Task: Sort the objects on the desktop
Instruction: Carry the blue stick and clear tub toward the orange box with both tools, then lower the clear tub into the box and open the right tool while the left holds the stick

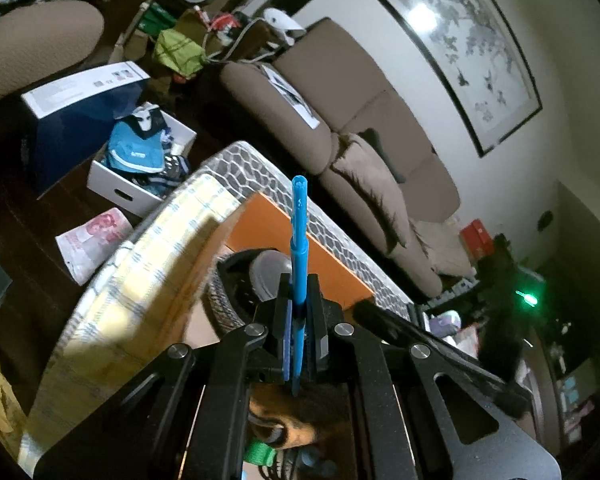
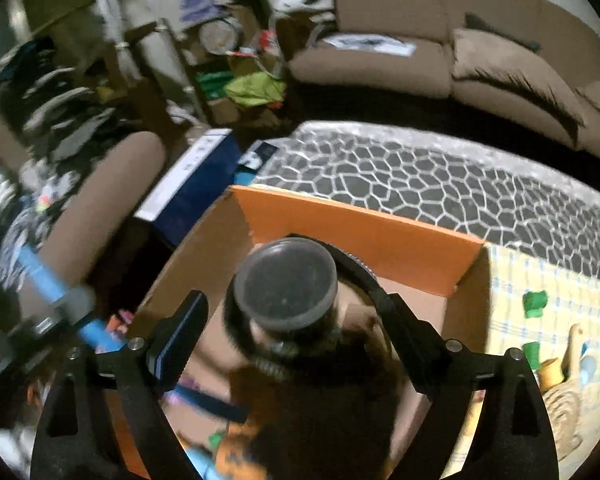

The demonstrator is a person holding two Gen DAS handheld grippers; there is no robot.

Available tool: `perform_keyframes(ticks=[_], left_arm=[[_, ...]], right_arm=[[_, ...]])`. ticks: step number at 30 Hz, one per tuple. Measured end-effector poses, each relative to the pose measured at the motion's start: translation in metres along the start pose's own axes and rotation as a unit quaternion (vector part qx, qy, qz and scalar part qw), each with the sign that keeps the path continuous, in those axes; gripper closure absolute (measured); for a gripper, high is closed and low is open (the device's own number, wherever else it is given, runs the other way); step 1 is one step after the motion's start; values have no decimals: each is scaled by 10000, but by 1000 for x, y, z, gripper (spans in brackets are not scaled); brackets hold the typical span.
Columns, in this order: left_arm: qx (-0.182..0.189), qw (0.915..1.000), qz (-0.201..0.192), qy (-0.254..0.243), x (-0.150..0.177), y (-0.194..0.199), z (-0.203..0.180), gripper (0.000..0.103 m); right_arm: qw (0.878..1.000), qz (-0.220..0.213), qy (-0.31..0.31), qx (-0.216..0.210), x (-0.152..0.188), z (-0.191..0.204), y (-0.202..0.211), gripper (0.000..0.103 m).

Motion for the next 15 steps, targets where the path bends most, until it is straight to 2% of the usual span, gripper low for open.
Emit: perform_keyframes(ticks=[5, 9, 11, 13, 15], left_arm=[[163, 9996, 207, -127, 15, -11, -18, 98], [331, 9984, 402, -229, 30, -17, -37, 97], [382, 9979, 435, -301, 36, -19, -47, 96], [447, 9973, 470, -349, 41, -20, -55, 95], [520, 9966, 498, -390, 45, -21, -62, 95]], right_arm=[[9968, -35, 776, -209, 23, 21, 35, 13], [9904, 89, 1375, -131, 40, 37, 43, 21], [9882, 83, 1528, -81, 45, 40, 43, 28], [9879, 109, 1545, -100, 48, 39, 40, 44], [9888, 127, 1478, -172, 50, 36, 38, 52]])
Point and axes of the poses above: each gripper's, at about its wrist camera, not at the fingertips, and y roughly against the way its jaws point, z to its left, x to its underside, the point moved 5 cm from there along -y, roughly the way its jaws point, and after that the axes turned 13 degrees about y, right-handed, at the moved point
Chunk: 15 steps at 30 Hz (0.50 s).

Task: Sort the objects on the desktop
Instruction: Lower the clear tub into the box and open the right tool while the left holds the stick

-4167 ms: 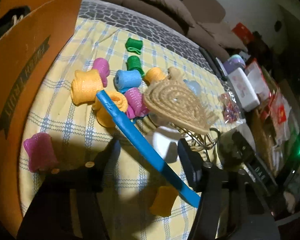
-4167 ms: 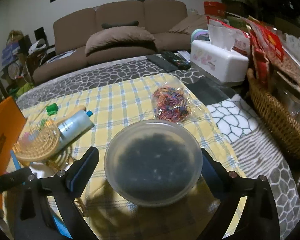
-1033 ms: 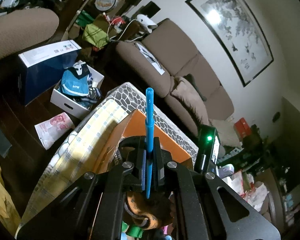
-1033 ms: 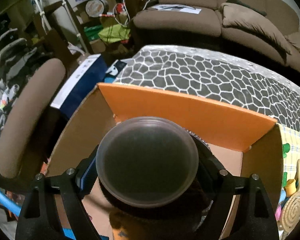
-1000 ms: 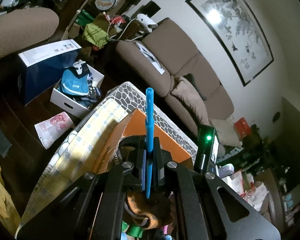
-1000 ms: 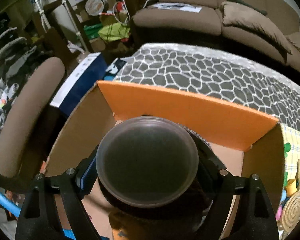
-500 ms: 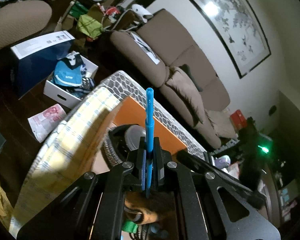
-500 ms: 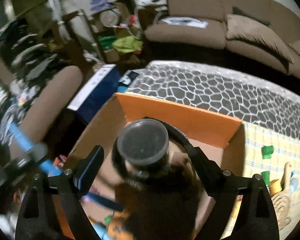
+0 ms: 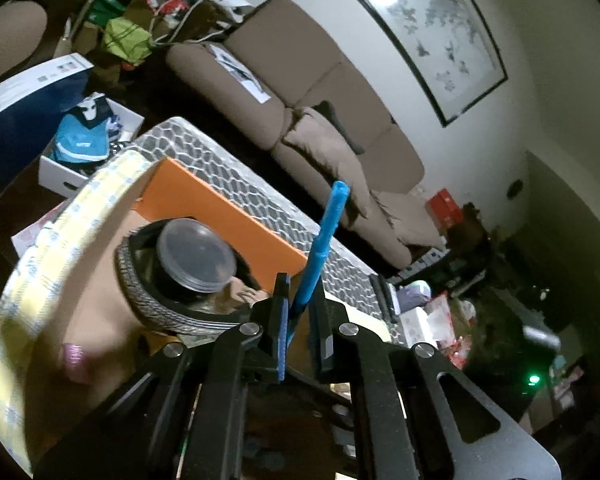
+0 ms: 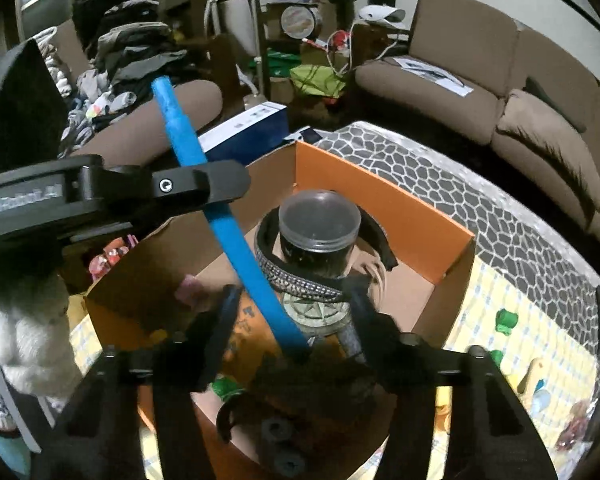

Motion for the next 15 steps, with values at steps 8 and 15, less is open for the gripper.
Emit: perform_keyframes(ticks=[8, 15], left_arm=[[184, 9993, 298, -160, 17, -21, -23, 93], [198, 9975, 666, -113, 34, -48, -29, 77]], right_arm=[[9974, -35, -623, -371, 10, -11, -13, 78], [9866, -68, -1523, -582, 34, -38, -19, 84]])
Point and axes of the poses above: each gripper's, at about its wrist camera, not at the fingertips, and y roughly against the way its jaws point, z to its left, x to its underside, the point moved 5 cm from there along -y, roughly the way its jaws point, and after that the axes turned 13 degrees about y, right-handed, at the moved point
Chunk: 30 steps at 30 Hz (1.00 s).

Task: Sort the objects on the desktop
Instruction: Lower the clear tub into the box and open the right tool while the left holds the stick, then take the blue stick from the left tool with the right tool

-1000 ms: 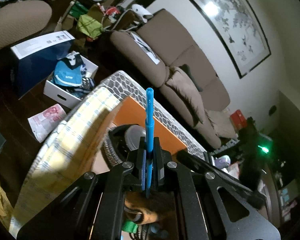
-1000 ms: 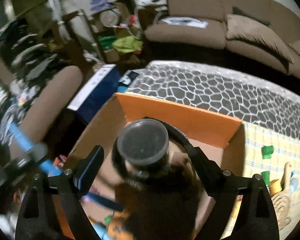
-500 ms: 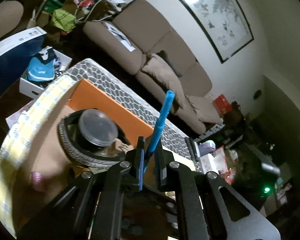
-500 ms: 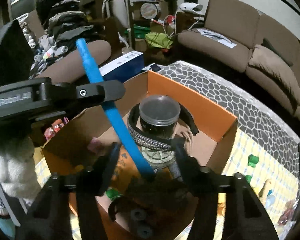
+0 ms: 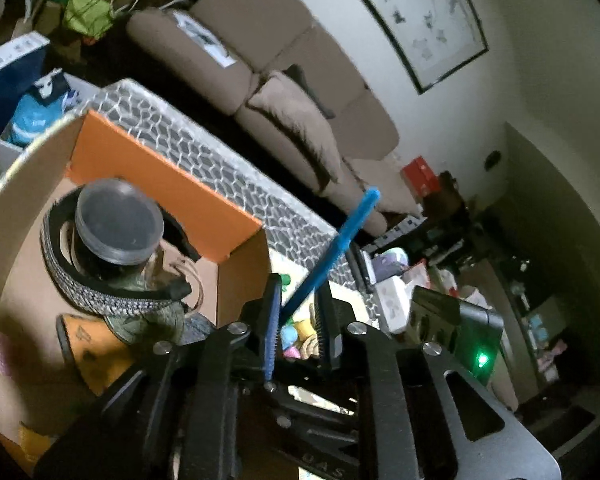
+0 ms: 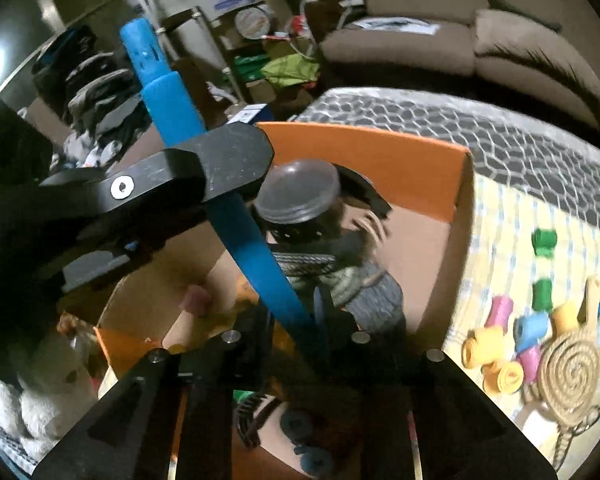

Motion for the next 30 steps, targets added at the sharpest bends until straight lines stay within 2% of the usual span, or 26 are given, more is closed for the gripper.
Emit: perform_keyframes(ticks=[1, 2, 6, 17, 21, 24, 25, 27, 30], left_arm=[[-77, 10000, -27, 10, 1, -1, 1, 63], [-154, 9999, -66, 19, 1, -1, 3, 60], [-237, 9995, -218, 71, -6, 9, 7, 59], [-423, 9983, -340, 219, -15, 19, 19, 59], [-405, 9978, -415, 320, -20, 26, 24, 59], [-410, 9975, -451, 366, -24, 30, 29, 59], [-411, 9975, -447, 374, -25, 31, 30, 59], [-407, 9976, -429, 368, -26, 31, 30, 59], [-372, 9978, -406, 357, -28, 32, 30, 59]], right_arm=[[10000, 23, -35, 80, 1, -2, 0, 84], [9996, 93, -106, 265, 2, -9, -1, 84], [9978, 183, -434, 473, 4, -29, -3, 84], [9942, 415, -582, 807, -1, -42, -19, 84], [9893, 601, -520, 1223, -14, -44, -31, 72], [9839, 952, -538, 1410, -22, -45, -47, 74], [9820, 1074, -508, 1465, -23, -45, -52, 81], [9799, 1242, -465, 1489, -23, -47, -57, 84], [9803, 1260, -454, 1451, -22, -47, -56, 85]])
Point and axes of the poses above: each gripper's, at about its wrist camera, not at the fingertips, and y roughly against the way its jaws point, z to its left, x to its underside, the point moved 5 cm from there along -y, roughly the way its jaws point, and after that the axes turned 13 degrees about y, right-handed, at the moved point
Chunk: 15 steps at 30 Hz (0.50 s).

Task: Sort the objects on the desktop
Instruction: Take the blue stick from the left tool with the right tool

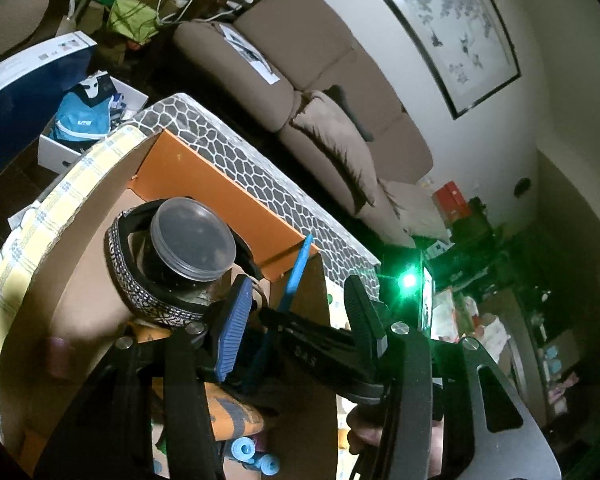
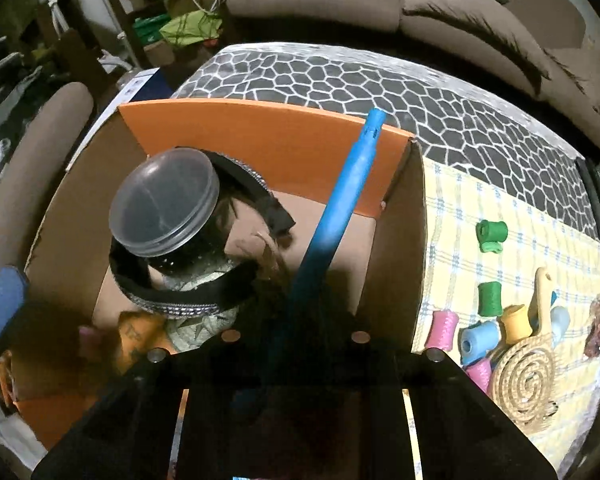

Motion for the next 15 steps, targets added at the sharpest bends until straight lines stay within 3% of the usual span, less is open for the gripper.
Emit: perform_keyframes(ticks=[4, 12, 15], left_arm=[[58, 10000, 22, 10, -3, 3, 2, 59], [97, 9999, 36, 17, -5, 10, 5, 59], [54, 10000, 82, -8, -3, 9, 5, 59]], right_arm=[[9995, 45, -131, -281, 6, 3, 4, 87], [9873, 148, -851, -1331, 15, -1, 28, 92], [9863, 272, -806, -1413, 22, 3, 32, 92]])
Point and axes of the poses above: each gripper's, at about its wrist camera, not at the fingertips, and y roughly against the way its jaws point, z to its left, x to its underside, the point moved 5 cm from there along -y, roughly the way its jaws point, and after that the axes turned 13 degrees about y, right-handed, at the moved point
